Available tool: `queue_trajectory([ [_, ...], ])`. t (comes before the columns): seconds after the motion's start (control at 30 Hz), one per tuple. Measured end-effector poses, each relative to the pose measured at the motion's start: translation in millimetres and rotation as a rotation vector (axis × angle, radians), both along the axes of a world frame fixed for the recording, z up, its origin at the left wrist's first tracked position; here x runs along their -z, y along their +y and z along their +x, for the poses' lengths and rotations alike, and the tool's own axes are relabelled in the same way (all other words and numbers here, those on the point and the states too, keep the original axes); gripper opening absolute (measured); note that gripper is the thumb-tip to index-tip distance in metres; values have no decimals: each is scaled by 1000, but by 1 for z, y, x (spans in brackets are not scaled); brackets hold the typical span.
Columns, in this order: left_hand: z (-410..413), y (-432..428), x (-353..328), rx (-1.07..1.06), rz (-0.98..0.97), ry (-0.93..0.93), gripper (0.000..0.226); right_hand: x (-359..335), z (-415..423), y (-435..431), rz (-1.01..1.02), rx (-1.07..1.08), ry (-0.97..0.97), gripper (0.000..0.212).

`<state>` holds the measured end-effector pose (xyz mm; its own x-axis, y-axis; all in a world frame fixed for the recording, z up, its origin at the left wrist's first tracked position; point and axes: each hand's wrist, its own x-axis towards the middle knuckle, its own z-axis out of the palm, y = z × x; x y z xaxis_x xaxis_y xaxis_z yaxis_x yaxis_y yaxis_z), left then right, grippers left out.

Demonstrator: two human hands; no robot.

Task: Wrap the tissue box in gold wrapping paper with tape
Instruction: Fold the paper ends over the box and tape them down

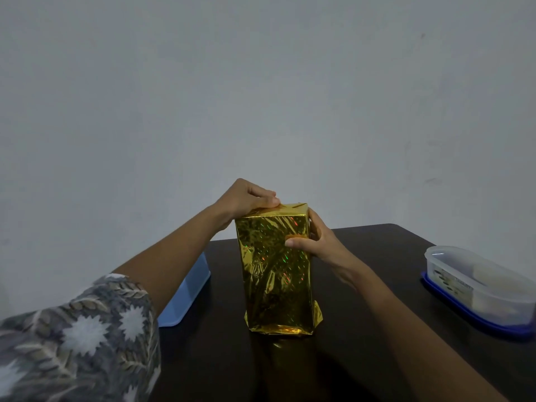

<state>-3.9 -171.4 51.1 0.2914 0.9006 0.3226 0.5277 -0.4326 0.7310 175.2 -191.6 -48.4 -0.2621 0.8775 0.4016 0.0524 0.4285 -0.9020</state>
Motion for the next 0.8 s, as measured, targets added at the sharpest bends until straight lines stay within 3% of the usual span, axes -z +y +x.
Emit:
queue_trajectory([
  [0.07,1,-1,0,-33,-14,10,33,0,0,2,2,17,-14,84],
  [0.17,0,-1,-5,-142,-192,13,50,-5,3,-2,-13,-33,-87,107],
  [0.3,3,-1,-8,-194,-360,-100,51,-29,4,-14,-194,-80,-59,104],
  [0.4,8,1,-6,-191,-476,-175,63,-55,-4,-10,-310,109,21,79],
  [0.5,10,4,-5,-187,-548,-170,41,-76,-24,-11,-440,173,177,41],
  [0.6,10,3,-4,-204,-577,-181,21,-76,-34,-1,-478,261,206,45],
  [0.73,10,-3,-2,-219,-580,-265,16,-76,-34,-1,-490,289,235,27],
  [0.8,11,-3,1,-252,-531,-345,19,-75,-33,-1,-475,295,256,30],
])
